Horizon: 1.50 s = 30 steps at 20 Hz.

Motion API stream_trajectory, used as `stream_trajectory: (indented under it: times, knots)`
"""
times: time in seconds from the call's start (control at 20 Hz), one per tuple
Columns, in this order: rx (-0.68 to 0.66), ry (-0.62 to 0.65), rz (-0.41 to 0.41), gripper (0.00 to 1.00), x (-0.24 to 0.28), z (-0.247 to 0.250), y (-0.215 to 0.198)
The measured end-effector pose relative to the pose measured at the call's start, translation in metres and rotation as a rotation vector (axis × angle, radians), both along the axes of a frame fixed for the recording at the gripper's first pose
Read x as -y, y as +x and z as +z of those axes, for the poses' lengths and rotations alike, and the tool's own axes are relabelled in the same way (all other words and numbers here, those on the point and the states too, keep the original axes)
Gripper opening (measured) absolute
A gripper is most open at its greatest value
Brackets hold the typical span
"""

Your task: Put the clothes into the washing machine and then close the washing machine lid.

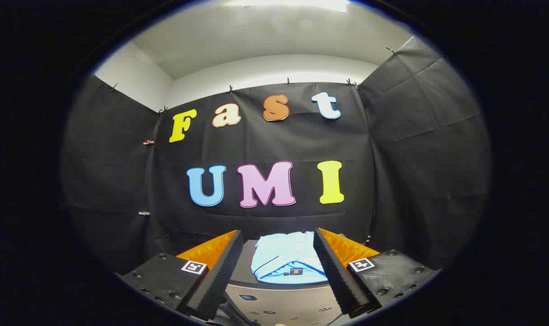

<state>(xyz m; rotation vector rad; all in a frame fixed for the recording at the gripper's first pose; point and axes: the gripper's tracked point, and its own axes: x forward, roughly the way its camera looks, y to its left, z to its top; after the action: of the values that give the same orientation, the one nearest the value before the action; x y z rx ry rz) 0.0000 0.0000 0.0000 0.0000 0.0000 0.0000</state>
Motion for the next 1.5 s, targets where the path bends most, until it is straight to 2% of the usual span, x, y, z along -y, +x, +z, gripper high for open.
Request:
stream_trajectory:
  times: [1.15, 1.5]
  knots:
    - [0.024, -0.014, -0.001, 0.98, -0.004, 0.018, -0.011]
    - [0.027, -0.037, -0.006, 0.98, -0.006, 0.037, 0.003]
